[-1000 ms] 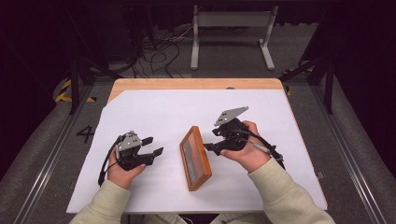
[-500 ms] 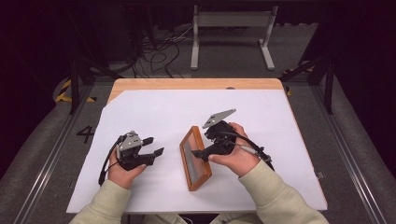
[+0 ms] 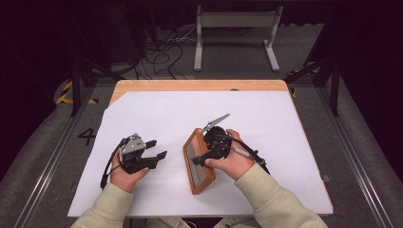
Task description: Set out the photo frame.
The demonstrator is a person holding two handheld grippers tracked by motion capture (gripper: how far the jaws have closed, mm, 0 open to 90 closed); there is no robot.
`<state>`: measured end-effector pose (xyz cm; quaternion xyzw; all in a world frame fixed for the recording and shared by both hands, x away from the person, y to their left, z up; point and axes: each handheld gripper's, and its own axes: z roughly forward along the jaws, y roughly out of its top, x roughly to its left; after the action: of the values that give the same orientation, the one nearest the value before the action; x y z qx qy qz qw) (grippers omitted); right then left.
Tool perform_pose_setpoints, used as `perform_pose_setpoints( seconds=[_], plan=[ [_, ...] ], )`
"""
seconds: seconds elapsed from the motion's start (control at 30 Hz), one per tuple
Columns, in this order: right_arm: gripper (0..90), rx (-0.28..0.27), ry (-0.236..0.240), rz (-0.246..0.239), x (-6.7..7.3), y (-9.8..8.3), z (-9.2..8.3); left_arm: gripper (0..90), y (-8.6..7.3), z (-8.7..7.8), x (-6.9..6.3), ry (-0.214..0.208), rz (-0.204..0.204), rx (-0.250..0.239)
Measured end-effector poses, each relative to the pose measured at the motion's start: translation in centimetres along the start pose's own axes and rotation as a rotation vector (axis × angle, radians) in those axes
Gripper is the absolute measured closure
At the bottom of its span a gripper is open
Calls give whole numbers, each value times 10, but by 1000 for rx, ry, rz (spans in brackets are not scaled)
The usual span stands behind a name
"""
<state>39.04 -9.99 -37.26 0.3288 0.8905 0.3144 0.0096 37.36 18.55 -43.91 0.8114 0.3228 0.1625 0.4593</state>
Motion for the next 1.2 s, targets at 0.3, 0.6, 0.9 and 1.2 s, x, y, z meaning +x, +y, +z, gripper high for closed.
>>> perform_pose_setpoints(
  seconds=[0.3, 0.6, 0.9, 1.2],
  plan=[
    [446, 96, 30, 41, 1, 2, 10, 400, 0, 0, 0, 3, 3, 2],
    [523, 146, 13, 96, 4, 3, 10, 400, 0, 0, 0, 7, 13, 7],
    [569, 163, -6, 153, 7, 4, 10, 399, -1, 0, 0, 10, 8, 3],
    [617, 168, -33, 234, 8, 5, 10, 395, -1, -1, 1, 12, 8, 1]
  ],
)
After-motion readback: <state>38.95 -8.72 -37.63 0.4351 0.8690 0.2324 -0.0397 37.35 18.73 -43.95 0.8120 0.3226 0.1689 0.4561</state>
